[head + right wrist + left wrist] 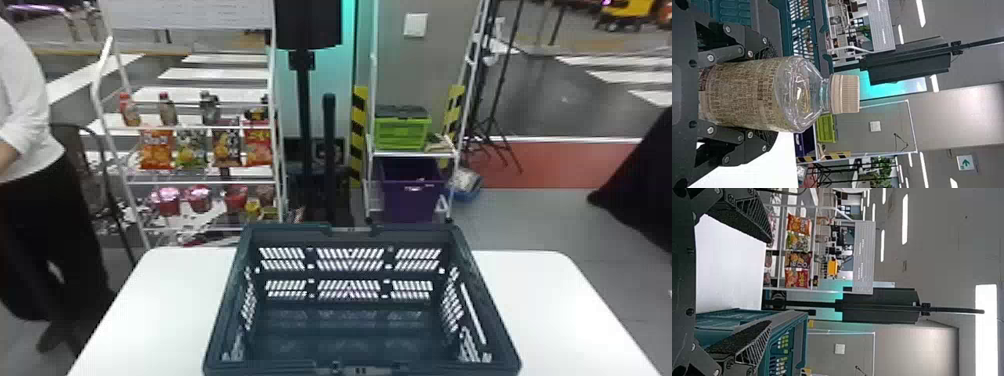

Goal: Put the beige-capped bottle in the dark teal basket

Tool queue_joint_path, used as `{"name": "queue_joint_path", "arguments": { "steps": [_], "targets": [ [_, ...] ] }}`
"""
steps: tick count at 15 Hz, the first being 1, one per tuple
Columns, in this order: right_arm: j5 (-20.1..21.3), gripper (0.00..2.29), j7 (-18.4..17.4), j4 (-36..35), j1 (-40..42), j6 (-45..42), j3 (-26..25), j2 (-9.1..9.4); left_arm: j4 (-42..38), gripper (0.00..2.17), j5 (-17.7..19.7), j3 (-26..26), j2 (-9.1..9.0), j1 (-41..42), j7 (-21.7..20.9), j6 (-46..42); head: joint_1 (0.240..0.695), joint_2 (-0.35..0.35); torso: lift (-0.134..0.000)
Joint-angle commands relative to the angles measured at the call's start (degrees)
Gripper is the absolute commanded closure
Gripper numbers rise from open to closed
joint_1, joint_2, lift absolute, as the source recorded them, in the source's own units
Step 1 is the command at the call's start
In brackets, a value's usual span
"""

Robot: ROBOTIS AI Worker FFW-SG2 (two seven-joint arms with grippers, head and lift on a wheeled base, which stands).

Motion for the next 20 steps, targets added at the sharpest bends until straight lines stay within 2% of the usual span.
{"name": "queue_joint_path", "arguments": {
  "steps": [1, 6, 8, 14, 20],
  "targets": [
    [0.0, 1.8, 0.0, -1.0, 0.2, 0.0, 0.0, 0.0, 0.0, 0.16, 0.0, 0.0, 0.0, 0.0, 0.0, 0.0, 0.499, 0.0, 0.0],
    [0.4, 1.8, 0.0, -8.4, 1.9, 1.1, -0.2, 0.0, 0.0, 0.16, 0.0, -0.1, 0.0, 0.1, 0.0, 0.0, 0.499, 0.0, 0.0],
    [0.6, 1.8, 0.0, -11.1, 0.4, 6.7, -0.5, 0.0, -0.1, 0.16, 0.0, -0.1, 0.09, 0.2, 0.0, 0.0, 0.499, 0.0, 0.0],
    [1.9, 1.8, -1.0, -21.1, -12.4, 38.9, 0.4, -0.09, -0.1, 0.16, 0.0, -0.1, 0.09, 0.5, 0.0, -0.4, 0.499, 0.0, 0.0],
    [4.0, 1.8, -3.1, -22.4, -33.3, 79.8, 5.7, -0.88, 0.0, 0.16, 0.1, -0.1, 0.27, 0.5, -0.1, -0.5, 0.499, 0.0, 0.0]
  ]
}}
